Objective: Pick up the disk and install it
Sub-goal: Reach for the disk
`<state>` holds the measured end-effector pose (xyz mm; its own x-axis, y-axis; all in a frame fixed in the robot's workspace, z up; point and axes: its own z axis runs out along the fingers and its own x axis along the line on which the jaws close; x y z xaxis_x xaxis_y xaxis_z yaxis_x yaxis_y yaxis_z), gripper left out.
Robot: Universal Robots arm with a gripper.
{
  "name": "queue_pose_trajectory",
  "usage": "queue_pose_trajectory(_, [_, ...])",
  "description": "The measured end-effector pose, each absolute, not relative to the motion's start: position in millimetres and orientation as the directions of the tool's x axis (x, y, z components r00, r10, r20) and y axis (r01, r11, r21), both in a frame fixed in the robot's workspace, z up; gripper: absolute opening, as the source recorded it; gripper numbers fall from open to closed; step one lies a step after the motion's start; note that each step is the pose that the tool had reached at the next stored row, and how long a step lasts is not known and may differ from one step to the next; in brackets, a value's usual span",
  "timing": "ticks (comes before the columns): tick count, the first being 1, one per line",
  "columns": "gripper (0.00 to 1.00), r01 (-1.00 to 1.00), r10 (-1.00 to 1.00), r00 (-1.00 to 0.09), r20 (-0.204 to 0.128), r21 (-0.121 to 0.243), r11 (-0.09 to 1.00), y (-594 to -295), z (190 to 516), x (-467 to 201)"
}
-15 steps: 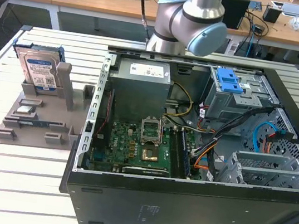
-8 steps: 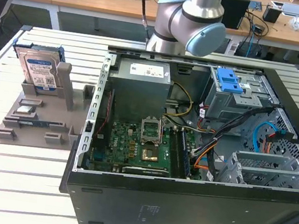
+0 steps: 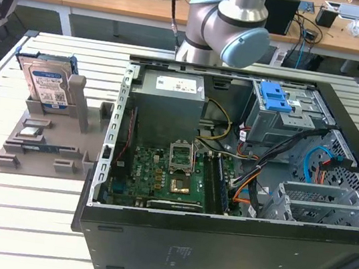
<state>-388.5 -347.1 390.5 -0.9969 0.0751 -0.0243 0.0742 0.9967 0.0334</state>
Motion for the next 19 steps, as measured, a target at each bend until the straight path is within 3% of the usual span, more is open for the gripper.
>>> queue_pose_trajectory(10, [0.11,0.074,0.074,-0.997,-0.026,0.003,0.997,-334,387,-383])
queue_pose_trajectory(19, [0.11,0.073,0.073,-0.997,-0.026,0.003,0.997,-334,387,-378])
